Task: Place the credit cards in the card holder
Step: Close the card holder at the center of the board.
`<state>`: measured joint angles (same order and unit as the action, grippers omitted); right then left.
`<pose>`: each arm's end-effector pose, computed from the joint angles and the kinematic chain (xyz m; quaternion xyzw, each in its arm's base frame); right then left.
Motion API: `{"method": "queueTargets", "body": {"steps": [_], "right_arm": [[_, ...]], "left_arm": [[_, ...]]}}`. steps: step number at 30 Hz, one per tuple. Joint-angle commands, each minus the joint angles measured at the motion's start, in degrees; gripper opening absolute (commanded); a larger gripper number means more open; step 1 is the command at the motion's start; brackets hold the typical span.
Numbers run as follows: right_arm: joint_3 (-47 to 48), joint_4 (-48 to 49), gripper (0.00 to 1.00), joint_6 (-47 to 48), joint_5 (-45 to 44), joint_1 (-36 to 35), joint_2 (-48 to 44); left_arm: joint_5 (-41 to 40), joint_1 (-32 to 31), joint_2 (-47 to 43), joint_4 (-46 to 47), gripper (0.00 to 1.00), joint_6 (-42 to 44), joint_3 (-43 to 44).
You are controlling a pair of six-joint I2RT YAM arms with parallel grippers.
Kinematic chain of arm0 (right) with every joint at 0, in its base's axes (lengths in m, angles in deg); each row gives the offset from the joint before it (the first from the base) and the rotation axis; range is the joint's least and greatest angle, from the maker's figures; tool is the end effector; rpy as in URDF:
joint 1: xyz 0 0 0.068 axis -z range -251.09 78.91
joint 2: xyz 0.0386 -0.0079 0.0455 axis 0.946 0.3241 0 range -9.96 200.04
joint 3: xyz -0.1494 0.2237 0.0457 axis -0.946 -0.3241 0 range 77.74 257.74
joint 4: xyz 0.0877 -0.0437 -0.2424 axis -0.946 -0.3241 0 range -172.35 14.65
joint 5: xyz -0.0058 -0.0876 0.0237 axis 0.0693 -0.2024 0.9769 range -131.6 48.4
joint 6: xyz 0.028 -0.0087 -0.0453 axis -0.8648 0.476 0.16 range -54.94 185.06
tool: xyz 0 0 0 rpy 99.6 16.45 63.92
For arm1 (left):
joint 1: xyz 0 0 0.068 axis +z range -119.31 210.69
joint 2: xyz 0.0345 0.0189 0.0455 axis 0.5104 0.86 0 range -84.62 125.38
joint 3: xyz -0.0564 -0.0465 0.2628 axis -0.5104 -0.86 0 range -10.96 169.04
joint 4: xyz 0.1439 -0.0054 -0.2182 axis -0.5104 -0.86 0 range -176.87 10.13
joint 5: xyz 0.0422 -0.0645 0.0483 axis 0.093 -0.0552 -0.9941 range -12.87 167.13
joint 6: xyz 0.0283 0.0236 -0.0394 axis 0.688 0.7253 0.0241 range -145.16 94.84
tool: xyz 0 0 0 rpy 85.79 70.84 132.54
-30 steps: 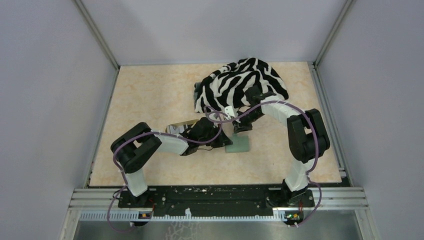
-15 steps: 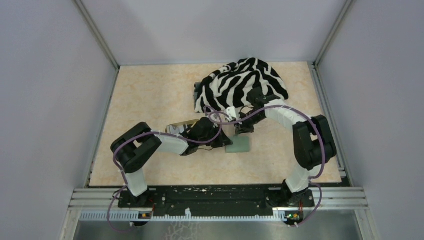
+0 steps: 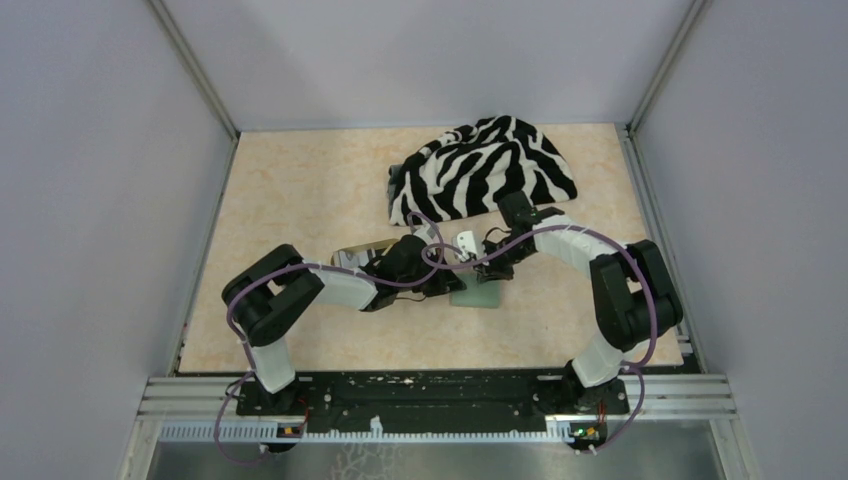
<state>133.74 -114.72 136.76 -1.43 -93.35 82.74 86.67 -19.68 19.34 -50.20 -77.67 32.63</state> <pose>0.2588 0.1308 0.1806 -0.7101 0.6056 0.2620 0.2459 0.2192 -0.2740 0.1307 0.0250 0.8667 -0.4305 0.2508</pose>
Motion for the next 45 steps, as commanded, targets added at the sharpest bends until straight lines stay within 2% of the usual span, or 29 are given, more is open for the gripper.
{"method": "queueTargets", "body": {"steps": [1, 14, 45], "right_arm": [[-0.8, 1.3, 0.00, 1.3, -0.2, -0.8, -2.9], [-1.0, -0.6, 0.00, 2.3, 1.1, -1.3, -3.5], [-3.8, -1.2, 0.00, 3.4, -2.2, -3.7, -5.6]], "left_arm": [[0.4, -0.1, 1.8, -1.8, 0.00, 0.3, 0.0], [1.2, -0.1, 2.0, -1.5, 0.00, 0.3, 0.3], [2.5, -0.1, 1.9, -0.3, 0.00, 0.0, -0.3]]}}
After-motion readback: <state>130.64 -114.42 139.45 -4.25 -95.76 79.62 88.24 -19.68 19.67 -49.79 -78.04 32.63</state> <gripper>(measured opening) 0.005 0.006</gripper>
